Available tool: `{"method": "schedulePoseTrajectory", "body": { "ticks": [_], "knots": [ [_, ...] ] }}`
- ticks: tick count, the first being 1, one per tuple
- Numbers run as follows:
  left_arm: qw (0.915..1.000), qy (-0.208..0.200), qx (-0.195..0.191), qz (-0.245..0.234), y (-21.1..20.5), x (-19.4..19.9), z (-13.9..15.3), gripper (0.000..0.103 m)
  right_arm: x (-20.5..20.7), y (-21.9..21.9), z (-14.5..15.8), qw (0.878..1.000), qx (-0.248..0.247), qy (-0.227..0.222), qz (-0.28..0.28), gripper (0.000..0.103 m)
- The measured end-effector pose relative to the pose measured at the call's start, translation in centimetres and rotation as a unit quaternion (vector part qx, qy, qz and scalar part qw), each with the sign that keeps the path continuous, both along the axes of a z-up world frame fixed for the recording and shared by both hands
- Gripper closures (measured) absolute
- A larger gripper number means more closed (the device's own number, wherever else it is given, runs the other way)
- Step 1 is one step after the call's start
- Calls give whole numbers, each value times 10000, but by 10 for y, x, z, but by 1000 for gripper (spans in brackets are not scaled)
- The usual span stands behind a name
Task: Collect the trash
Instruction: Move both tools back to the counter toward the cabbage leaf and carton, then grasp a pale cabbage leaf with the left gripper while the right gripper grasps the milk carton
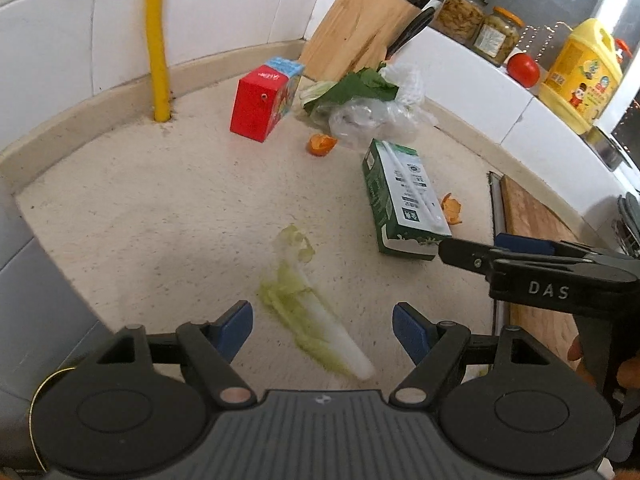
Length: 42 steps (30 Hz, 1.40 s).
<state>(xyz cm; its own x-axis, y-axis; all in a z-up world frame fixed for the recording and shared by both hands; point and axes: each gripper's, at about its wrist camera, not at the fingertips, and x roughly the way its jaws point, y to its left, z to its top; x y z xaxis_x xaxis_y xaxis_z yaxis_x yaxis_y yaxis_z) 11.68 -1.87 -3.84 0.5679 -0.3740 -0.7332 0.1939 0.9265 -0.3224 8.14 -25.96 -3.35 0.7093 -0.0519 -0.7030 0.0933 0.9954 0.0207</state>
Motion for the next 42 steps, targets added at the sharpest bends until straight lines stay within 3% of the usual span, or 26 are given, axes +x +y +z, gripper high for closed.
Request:
{"method": "schedulePoseTrajectory", "body": {
  "ticks": [13,19,20,21,24,26,31,34,37,42],
  "knots": [
    [9995,138,275,116,-28,24,-16,33,47,-13,-1,9998,96,14,149,13],
    [9995,34,326,-38,-35,26,-16,60,78,-2,-15,9989,138,245,388,13],
    [9995,43,287,-90,-34,26,-16,65,81,0,-18,9988,111,282,395,15],
    [9995,46,270,-127,-34,26,-16,67,84,2,-21,9984,71,340,438,25],
    [9994,34,268,-216,-32,24,-16,68,83,3,-23,9979,2,435,479,40],
    [9991,34,232,-345,-31,21,-15,69,77,2,-20,9972,15,504,560,42],
    [9983,-105,196,-531,-30,11,-10,69,49,-5,-12,9954,4,668,690,42],
    [9989,20,208,-422,-25,13,-9,55,37,-8,-6,9948,83,730,708,41],
    [9995,100,83,-276,-20,14,-10,47,31,-6,-1,9962,-168,556,647,20],
    [9992,124,153,-350,-29,11,-11,42,34,-1,0,9958,-260,480,729,13]
  ]
}}
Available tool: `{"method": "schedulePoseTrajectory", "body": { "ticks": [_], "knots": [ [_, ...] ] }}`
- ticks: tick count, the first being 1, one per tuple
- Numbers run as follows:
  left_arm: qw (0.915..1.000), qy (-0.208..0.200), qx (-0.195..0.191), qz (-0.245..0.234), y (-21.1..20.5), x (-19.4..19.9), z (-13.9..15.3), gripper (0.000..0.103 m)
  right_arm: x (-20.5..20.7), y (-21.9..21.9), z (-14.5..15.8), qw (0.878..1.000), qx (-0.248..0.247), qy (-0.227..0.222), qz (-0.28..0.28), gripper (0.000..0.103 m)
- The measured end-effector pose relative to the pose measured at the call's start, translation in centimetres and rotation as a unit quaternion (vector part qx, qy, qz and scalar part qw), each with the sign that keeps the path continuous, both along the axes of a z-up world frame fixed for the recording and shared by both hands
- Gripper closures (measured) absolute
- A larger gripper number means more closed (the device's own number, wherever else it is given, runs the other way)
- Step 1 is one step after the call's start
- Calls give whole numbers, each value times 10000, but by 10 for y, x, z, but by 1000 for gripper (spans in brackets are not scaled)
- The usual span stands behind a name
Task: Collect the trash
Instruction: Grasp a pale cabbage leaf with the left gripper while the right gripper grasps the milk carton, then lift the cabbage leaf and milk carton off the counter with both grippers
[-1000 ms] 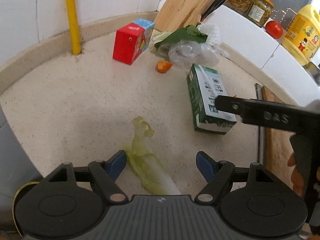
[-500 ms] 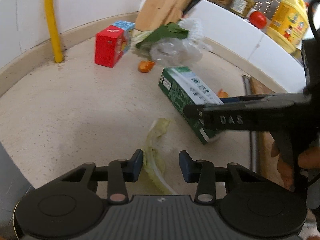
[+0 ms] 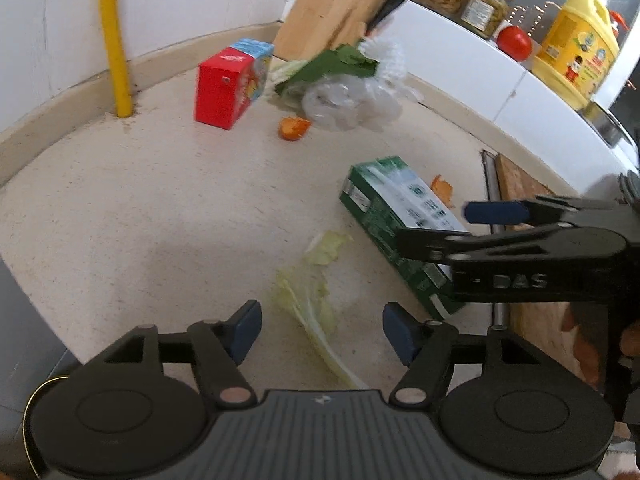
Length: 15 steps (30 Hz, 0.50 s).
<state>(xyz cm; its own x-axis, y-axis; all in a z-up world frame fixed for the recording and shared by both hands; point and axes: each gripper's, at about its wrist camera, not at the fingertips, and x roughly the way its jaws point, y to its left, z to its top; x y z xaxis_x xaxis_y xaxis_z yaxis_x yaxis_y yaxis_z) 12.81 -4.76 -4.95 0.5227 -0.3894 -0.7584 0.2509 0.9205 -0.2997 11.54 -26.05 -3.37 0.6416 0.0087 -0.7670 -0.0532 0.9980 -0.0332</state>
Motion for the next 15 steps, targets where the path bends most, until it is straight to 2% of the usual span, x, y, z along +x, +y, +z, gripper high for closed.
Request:
{"method": "schedulePoseTrajectory", "body": {
  "ticks": [6,7,8,9,10,11,13,15],
  "knots": [
    [9999,-86,149,-7,-10,-1,-3,44,9,6,-11,9998,-117,123,89,13],
    [9998,-88,149,12,-10,0,-3,50,10,5,-13,9998,-133,133,71,15],
    [9999,-84,134,34,-9,0,-3,58,12,4,-15,9998,-126,168,77,22],
    [9999,-77,120,52,-8,1,-3,62,14,3,-17,9997,-61,226,72,35],
    [9999,-61,114,56,-7,2,-3,71,16,0,-19,9994,48,343,40,41],
    [9999,-40,126,47,-7,3,-3,83,16,-2,-21,9992,94,381,23,42],
    [9999,31,140,32,-6,5,-4,95,13,-3,-20,9992,112,392,44,42],
    [10000,81,30,40,-3,4,-5,96,10,-3,-18,9990,142,407,68,42]
  ]
}}
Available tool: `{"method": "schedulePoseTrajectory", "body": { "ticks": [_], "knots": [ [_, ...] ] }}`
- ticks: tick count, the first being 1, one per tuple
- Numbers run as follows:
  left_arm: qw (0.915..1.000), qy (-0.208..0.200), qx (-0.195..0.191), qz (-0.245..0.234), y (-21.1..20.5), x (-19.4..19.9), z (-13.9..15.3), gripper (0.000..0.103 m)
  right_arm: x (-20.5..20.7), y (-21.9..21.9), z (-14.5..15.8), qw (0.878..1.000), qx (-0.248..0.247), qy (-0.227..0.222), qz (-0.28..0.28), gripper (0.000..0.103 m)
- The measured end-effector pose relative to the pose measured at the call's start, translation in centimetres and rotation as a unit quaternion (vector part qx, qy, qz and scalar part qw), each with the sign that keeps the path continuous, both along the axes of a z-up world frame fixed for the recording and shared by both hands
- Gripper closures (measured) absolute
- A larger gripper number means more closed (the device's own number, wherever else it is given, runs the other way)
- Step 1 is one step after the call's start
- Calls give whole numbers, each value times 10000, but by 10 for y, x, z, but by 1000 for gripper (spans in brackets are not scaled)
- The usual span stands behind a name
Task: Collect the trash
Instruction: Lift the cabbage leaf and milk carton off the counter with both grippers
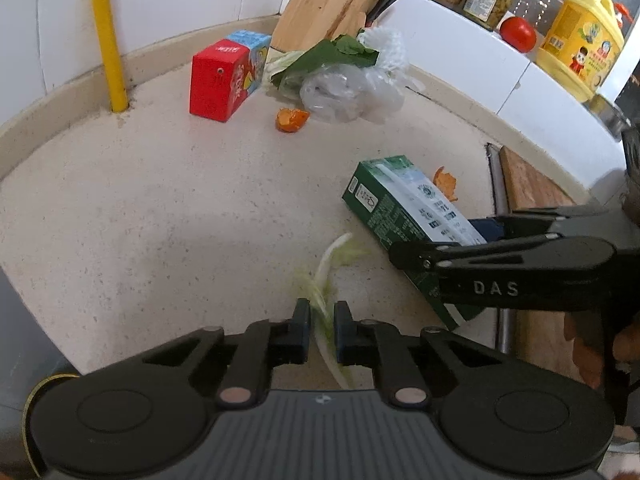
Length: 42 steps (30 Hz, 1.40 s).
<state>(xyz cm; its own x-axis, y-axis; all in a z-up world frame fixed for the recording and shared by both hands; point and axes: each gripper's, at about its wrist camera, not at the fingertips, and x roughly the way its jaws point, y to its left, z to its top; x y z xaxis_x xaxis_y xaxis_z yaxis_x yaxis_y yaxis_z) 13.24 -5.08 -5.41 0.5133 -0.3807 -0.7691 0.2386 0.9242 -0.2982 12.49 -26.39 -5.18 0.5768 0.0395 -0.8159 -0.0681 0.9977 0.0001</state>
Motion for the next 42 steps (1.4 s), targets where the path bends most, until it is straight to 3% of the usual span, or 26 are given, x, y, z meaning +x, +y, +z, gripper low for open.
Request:
{"method": "schedulePoseTrajectory", "body": {
  "ticks": [9,15,16,17,19,20,25,27,28,29,30,31,35,42],
  "knots": [
    [9997,-236,-43,24,10,-11,14,98,-18,-3,16,9996,189,-195,-105,42],
    [9998,-138,129,-53,10,-16,7,96,-27,4,13,9998,173,-116,-71,42],
    [9999,-78,86,-57,10,-16,6,89,-28,4,11,9998,144,-102,-80,41],
    [10000,-26,38,-45,11,-15,5,74,-29,4,11,9998,115,-122,-131,36],
    [10000,-14,-6,-16,11,-16,5,55,-29,3,13,9996,27,-211,-197,22],
    [10000,-40,22,10,10,-17,5,50,-30,3,14,9994,-4,-257,-212,19],
    [9998,-135,124,34,5,-11,3,48,-26,2,11,9994,-100,-260,-201,18],
    [9998,-182,88,15,3,-9,2,50,-22,1,6,9995,-61,-206,-225,19],
    [9998,-195,34,-14,2,-9,1,60,-20,1,3,9996,-45,-153,-230,20],
    [9998,-178,-11,-46,2,-9,1,77,-20,2,1,9997,-40,-124,-225,26],
    [9999,-137,-24,-85,1,-10,0,85,-19,2,-1,9998,-13,-81,-191,36],
    [9999,-112,5,-106,0,-9,0,95,-19,1,-3,9998,67,-23,-169,40],
    [9999,-101,-65,-88,3,-12,1,101,-23,-3,-1,9995,202,-4,-260,41],
    [9993,-303,-199,9,12,-19,12,102,-34,-1,13,9986,418,-173,-279,42]
  ]
}}
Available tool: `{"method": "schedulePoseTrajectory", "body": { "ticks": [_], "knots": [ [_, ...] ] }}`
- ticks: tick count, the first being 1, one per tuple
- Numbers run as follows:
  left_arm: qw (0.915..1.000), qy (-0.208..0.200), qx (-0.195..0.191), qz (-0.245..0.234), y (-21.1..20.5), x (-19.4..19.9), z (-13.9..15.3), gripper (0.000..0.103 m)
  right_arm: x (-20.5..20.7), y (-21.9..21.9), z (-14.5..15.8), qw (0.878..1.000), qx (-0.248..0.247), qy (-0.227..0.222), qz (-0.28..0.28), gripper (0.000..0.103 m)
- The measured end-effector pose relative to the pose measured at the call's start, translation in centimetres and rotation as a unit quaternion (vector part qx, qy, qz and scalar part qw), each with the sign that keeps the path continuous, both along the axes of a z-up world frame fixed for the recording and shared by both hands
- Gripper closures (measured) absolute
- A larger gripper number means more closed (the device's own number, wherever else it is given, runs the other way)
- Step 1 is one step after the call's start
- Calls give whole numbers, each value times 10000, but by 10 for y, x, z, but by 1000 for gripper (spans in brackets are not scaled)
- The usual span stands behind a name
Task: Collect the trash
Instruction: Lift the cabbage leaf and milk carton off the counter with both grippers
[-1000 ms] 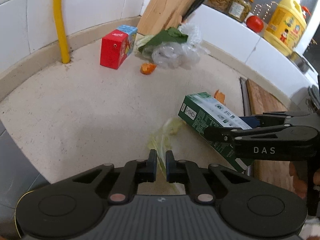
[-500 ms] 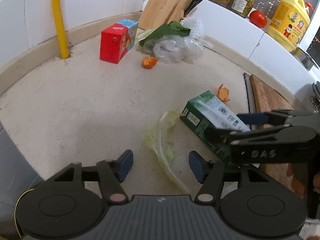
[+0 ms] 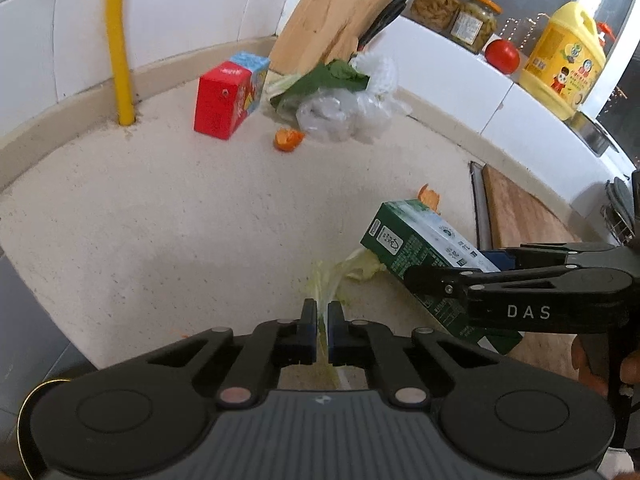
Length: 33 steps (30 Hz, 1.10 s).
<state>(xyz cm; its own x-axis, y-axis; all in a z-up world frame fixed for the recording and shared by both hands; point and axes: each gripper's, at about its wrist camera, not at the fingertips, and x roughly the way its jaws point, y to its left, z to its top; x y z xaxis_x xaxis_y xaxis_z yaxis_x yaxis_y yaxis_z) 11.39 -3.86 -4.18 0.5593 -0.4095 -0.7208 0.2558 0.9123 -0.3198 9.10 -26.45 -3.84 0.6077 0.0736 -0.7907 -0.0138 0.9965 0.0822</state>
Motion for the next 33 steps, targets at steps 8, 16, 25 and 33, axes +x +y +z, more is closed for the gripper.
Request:
{"method": "schedulePoseTrajectory", "body": {
  "ticks": [8,16,25,33],
  "knots": [
    [9994,332,-37,-98,-1,-1,-13,76,-6,-1,2,9998,-128,-41,-147,42],
    [9967,-243,749,-212,-26,-3,-15,54,-7,0,-4,9996,-183,-33,-227,42],
    [9990,7,155,-430,-17,-3,-12,103,-11,-4,-2,9995,-182,-47,-258,42],
    [9997,-62,-124,-206,3,-5,1,103,-13,-4,9,9993,5,-213,-310,42]
  ]
}}
